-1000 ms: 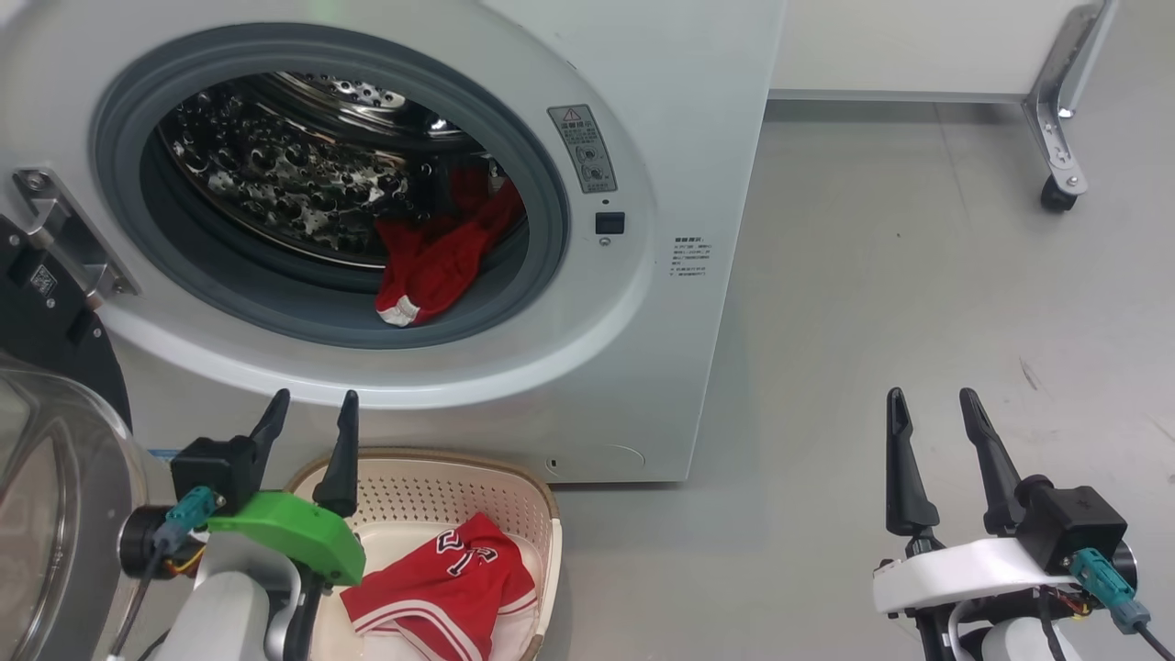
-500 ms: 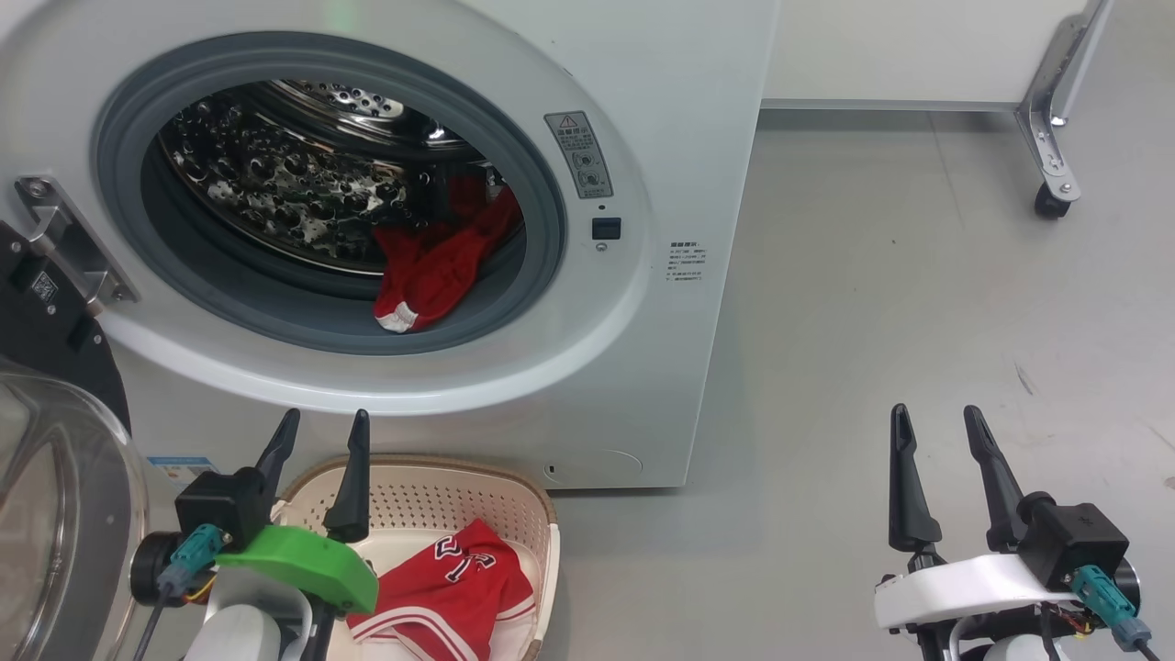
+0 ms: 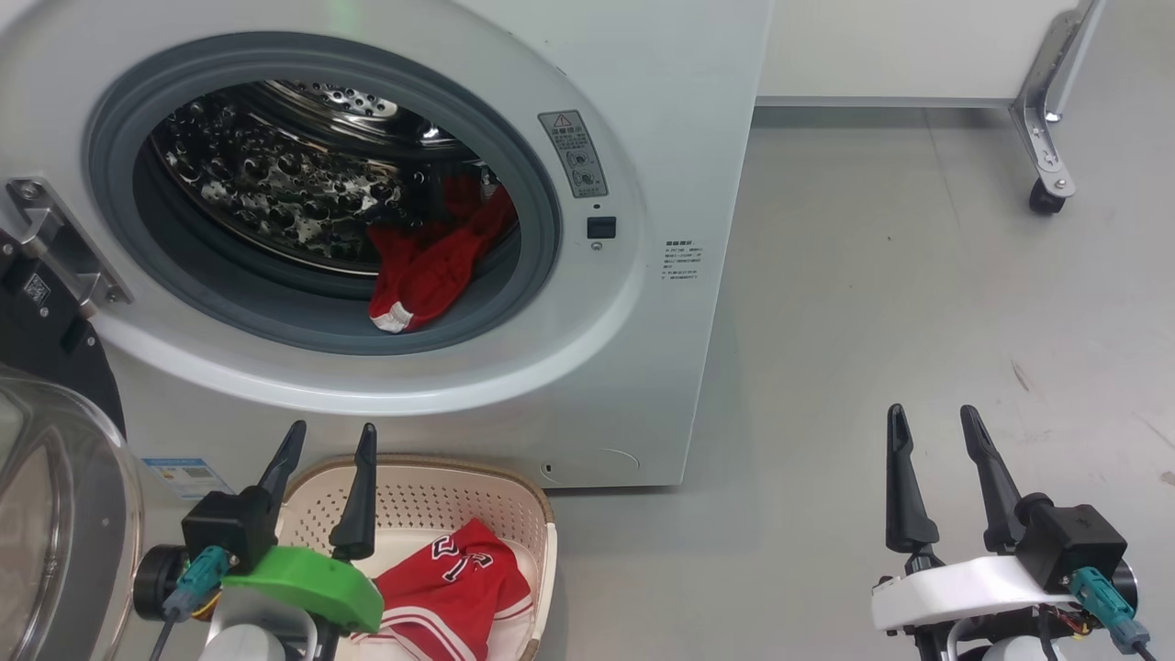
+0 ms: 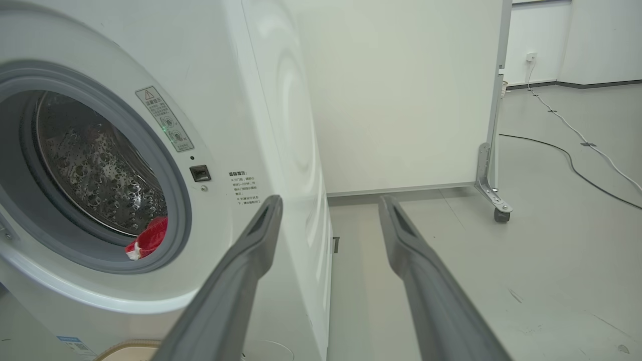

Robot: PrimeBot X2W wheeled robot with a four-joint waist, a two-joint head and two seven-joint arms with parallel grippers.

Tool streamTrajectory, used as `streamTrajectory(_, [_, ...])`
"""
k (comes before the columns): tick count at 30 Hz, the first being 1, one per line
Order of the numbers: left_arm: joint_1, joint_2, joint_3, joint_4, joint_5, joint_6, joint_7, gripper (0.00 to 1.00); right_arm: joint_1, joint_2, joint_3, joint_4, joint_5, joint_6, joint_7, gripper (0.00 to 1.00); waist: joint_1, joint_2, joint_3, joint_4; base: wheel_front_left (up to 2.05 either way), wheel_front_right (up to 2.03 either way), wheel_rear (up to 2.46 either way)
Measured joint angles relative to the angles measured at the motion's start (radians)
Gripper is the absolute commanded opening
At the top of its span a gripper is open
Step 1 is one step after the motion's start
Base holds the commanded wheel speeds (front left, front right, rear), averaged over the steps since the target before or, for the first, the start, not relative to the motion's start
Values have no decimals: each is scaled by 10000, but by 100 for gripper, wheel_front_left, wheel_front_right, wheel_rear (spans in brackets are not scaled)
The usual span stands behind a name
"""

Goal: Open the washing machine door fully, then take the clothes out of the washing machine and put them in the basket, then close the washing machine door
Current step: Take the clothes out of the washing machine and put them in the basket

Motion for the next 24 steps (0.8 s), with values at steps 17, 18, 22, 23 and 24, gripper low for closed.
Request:
streamTrajectory(17, [244,-13,0,-481,2,104,-2,100,1,-10,10,-75,2,0,0,100,0,0,141,-20,0,0,0])
streamTrajectory(18, [252,-15,0,-499,2,104,-2,100,1,-12,12,-82,0,0,0,100,0,0,151,-21,0,0,0])
streamTrajectory(22, [285,-23,-2,-531,2,128,-2,100,1,-35,13,-104,0,0,0,100,0,0,179,-23,0,0,0])
streamTrajectory(23, [289,-27,-2,-546,2,128,-2,100,1,-38,13,-104,0,0,0,100,0,0,183,-23,0,0,0])
streamTrajectory(24, [292,-29,-2,-562,2,128,-2,100,1,-40,13,-104,0,0,0,100,0,0,186,-23,0,0,0])
